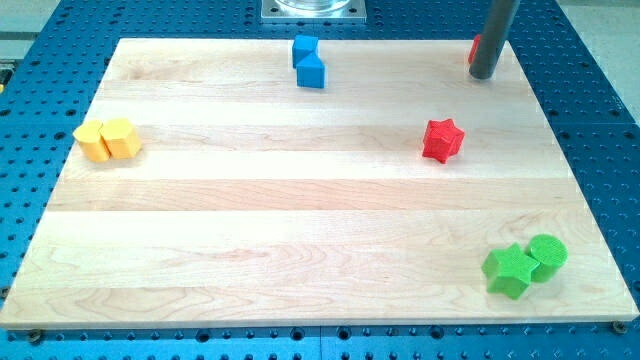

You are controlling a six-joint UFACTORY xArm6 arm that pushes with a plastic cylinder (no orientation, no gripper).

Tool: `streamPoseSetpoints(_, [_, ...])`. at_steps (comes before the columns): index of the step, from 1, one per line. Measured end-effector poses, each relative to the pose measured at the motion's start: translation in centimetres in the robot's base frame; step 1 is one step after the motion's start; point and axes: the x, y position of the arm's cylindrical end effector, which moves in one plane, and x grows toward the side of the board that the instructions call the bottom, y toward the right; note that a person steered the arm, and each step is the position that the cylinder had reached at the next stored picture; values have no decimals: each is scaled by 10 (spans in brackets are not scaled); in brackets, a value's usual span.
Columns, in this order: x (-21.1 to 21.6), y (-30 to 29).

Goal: Move the red blocks towards the top right side of the board

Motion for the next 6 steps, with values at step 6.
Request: streamPoseSetpoints(6, [-76,26])
